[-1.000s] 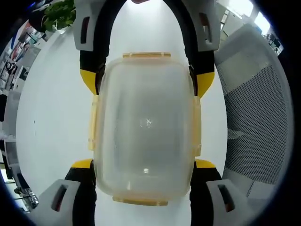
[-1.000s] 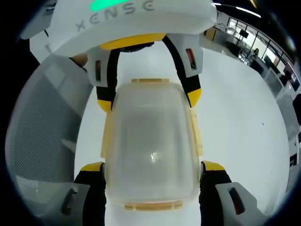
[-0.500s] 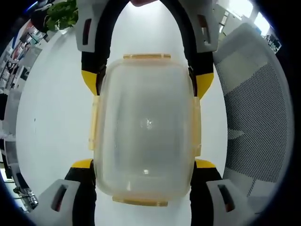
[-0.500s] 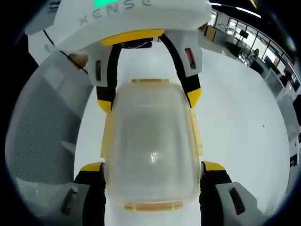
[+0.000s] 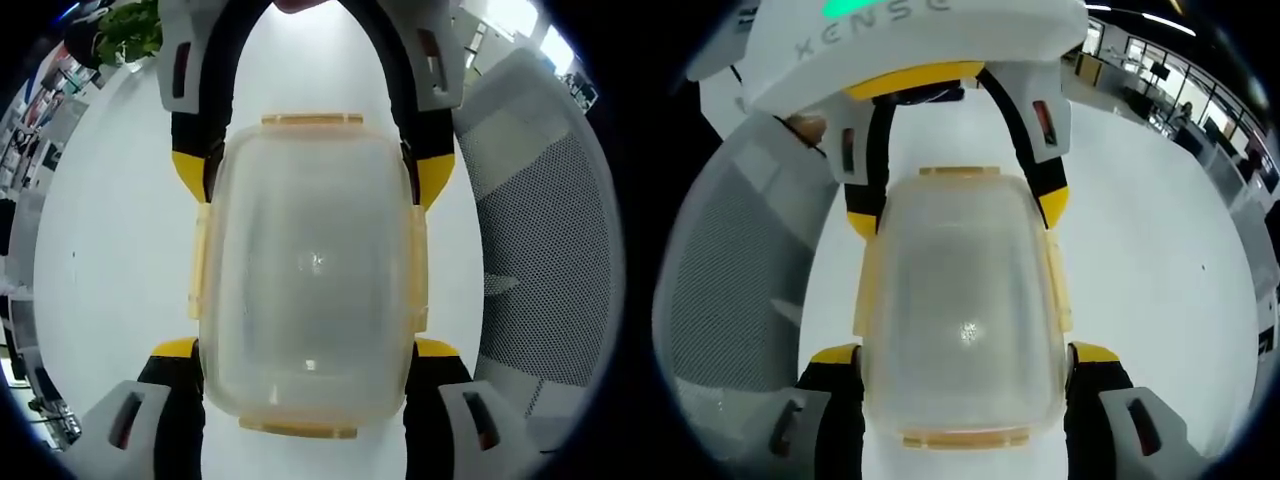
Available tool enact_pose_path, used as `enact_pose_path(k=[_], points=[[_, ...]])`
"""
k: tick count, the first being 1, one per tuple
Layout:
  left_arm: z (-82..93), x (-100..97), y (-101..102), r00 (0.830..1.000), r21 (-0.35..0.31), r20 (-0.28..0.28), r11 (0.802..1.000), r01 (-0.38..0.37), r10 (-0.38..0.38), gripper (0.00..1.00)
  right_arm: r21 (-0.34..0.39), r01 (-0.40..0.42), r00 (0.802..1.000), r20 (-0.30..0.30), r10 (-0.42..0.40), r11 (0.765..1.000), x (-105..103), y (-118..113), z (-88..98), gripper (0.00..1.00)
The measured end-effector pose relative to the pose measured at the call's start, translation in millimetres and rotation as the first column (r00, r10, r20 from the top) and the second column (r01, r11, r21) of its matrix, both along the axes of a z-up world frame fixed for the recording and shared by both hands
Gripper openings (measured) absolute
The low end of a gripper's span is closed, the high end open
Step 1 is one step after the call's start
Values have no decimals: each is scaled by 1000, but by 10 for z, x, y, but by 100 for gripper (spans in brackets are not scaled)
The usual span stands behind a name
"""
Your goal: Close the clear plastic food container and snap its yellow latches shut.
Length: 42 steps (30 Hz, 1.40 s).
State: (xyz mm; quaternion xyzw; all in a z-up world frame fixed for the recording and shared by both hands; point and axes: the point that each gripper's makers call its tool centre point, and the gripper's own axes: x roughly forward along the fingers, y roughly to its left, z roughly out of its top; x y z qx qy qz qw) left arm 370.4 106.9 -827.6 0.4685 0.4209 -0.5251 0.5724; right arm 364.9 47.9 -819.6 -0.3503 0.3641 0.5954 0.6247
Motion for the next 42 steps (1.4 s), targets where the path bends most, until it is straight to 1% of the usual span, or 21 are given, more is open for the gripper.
enact_pose_path(k=[12, 16, 42], points=[[1, 8, 0, 1000, -1, 0, 1000, 1, -1, 83, -3, 1, 1000, 1, -1, 1000, 3, 0, -2, 83], [0, 43, 7, 1000, 1, 2, 1000, 5, -5, 83, 7, 7, 1000, 4, -7, 1000, 41, 6, -3, 83], [6, 162, 21, 1000, 1, 0, 1000, 6, -6, 83, -5, 9, 1000, -4, -9, 1000, 156, 21, -6, 83]])
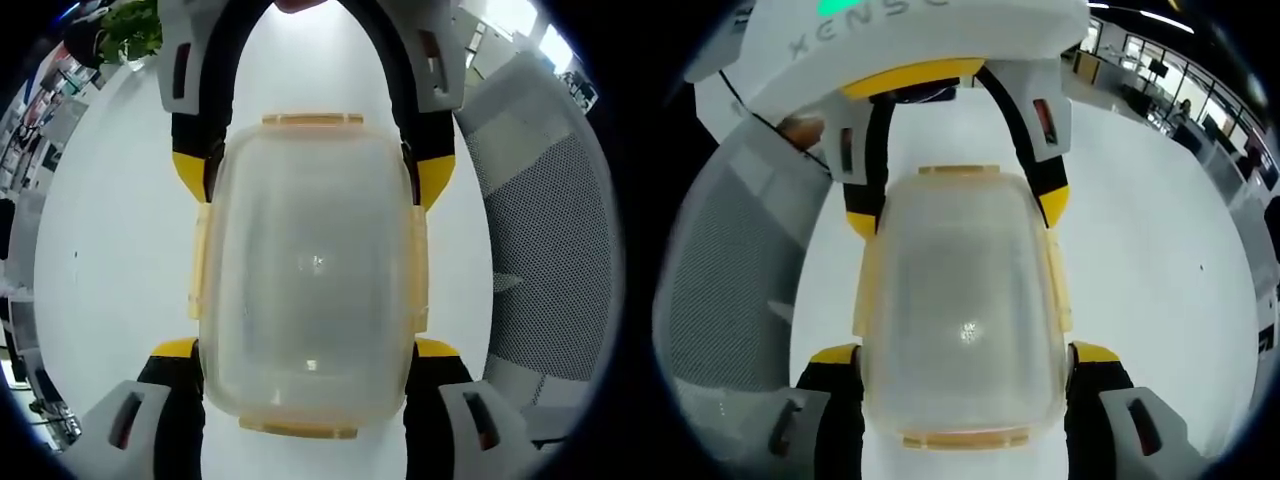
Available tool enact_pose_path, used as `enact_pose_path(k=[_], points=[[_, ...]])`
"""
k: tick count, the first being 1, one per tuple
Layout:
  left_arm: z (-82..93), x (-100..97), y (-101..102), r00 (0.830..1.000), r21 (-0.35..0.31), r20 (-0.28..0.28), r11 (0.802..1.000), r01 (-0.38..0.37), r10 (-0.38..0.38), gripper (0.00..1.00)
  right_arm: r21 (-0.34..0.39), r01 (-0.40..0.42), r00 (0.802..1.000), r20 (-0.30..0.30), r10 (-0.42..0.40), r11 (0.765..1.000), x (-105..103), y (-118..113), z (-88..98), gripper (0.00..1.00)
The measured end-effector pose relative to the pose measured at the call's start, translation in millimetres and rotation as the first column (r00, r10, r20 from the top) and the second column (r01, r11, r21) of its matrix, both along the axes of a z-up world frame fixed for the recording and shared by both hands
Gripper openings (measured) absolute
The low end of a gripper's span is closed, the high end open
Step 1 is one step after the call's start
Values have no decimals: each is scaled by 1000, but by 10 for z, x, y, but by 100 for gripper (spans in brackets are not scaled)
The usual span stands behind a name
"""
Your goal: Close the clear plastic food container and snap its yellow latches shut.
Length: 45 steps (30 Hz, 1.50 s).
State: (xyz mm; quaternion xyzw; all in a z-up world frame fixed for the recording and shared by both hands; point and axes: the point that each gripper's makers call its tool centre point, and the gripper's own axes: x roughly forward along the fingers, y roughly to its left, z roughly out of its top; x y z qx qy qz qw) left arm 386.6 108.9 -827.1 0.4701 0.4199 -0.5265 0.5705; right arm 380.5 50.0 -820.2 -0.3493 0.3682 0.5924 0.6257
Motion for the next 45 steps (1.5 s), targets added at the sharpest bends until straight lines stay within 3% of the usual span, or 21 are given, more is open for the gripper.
enact_pose_path(k=[45], points=[[-5, 291, -2, 1000, -23, -6, 1000, -11, 11, 84, -10, -1, 1000, -4, 1, 1000, 295, 10, -13, 85]])
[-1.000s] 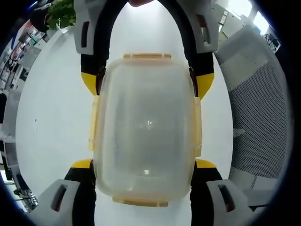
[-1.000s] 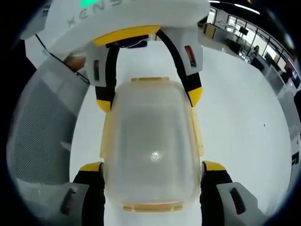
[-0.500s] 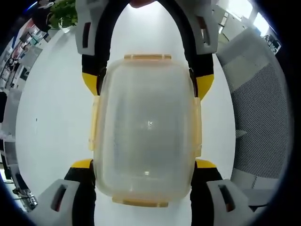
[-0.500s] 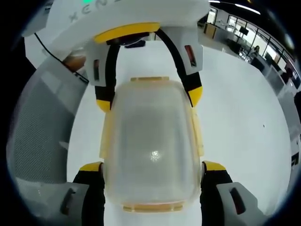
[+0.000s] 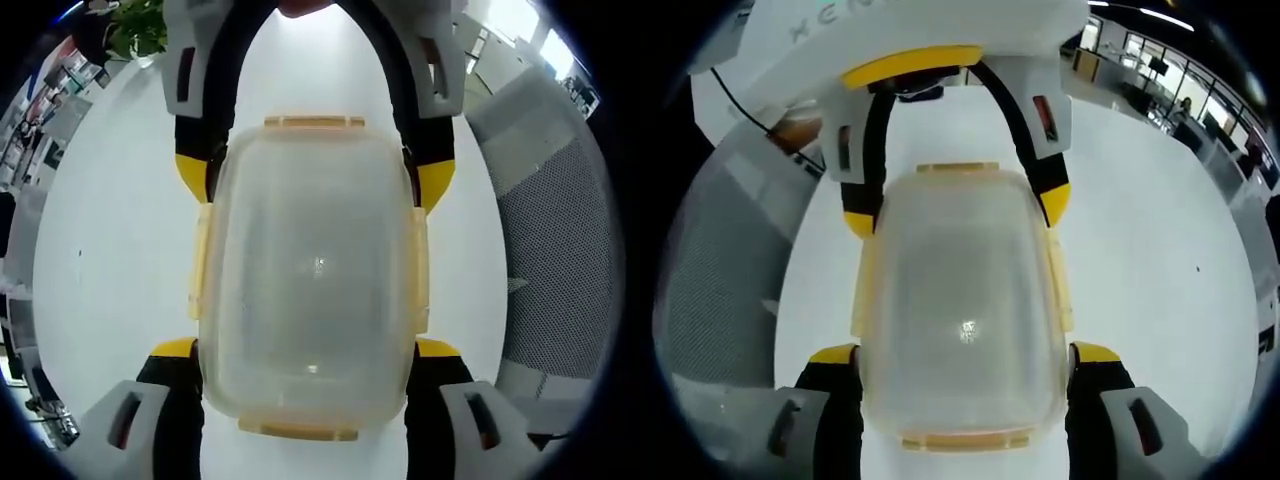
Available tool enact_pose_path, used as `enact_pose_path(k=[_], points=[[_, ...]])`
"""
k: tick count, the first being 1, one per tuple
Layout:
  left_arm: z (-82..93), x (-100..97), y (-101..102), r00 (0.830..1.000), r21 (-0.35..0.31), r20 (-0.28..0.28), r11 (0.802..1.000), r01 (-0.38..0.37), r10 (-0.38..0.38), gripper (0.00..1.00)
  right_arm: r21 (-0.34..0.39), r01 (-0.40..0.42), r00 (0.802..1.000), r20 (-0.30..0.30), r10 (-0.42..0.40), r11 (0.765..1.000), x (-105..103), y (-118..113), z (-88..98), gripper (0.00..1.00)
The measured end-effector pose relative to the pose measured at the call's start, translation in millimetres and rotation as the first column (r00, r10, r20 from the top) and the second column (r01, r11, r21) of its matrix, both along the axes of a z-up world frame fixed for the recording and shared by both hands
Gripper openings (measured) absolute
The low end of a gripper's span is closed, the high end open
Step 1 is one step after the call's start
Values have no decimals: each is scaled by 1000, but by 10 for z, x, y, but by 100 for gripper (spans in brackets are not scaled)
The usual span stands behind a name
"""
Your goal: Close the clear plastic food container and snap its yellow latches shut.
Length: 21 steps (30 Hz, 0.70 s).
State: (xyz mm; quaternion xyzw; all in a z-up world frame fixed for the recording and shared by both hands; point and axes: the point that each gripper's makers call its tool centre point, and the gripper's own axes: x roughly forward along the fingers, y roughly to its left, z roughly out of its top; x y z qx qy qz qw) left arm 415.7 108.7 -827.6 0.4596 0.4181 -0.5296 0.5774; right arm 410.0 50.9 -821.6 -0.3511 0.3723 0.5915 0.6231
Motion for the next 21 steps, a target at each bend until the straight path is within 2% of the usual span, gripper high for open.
enact_pose_path(k=[21], points=[[3, 127, -13, 1000, -2, -2, 1000, -6, 6, 85, -4, 3, 1000, 3, -3, 1000, 131, -11, -3, 85]])
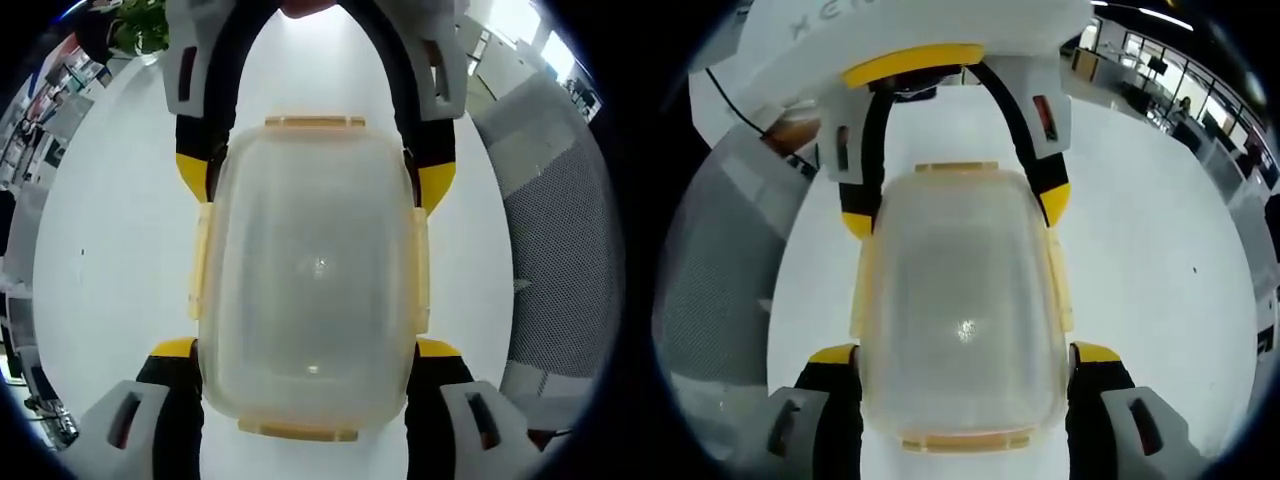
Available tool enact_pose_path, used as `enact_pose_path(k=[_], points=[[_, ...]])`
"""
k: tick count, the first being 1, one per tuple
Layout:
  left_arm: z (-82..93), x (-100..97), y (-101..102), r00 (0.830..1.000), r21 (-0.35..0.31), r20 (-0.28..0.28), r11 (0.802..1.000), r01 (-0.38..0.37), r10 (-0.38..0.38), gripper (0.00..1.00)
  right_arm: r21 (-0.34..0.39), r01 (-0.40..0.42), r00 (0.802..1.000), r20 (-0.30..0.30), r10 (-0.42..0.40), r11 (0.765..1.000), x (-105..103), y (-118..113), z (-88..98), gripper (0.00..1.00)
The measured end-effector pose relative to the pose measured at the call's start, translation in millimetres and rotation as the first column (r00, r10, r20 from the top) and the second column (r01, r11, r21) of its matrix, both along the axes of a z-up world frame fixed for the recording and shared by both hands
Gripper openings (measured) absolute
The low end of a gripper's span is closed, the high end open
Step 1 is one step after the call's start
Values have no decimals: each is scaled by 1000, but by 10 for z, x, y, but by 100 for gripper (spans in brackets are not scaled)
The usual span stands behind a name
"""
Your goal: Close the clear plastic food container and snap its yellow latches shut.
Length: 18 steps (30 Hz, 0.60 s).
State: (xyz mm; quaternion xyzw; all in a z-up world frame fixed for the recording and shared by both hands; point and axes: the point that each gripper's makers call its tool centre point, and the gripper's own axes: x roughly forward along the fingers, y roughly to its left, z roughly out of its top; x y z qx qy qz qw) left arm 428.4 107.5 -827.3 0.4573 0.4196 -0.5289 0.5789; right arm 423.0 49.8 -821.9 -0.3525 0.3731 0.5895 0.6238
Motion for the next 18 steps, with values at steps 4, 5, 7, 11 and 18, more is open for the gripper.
enact_pose_path(k=[4, 5, 7, 11, 18], points=[[2, 27, 0, 1000, 0, 0, 1000, -2, 2, 85, -2, 0, 1000, 0, 0, 1000, 27, -1, 0, 85], [1, 30, -1, 1000, 0, 0, 1000, -2, 2, 85, -3, 0, 1000, 0, 0, 1000, 31, -1, 0, 85], [-1, 40, -2, 1000, -1, 0, 1000, -2, 2, 85, -4, 0, 1000, 1, 0, 1000, 45, 0, -5, 85], [3, 55, -2, 1000, -5, 0, 1000, -2, 2, 85, -4, 1, 1000, 2, -1, 1000, 59, 0, -3, 85], [-2, 98, -3, 1000, -6, -1, 1000, -3, 3, 85, -5, 2, 1000, 3, -2, 1000, 109, 0, -6, 85]])
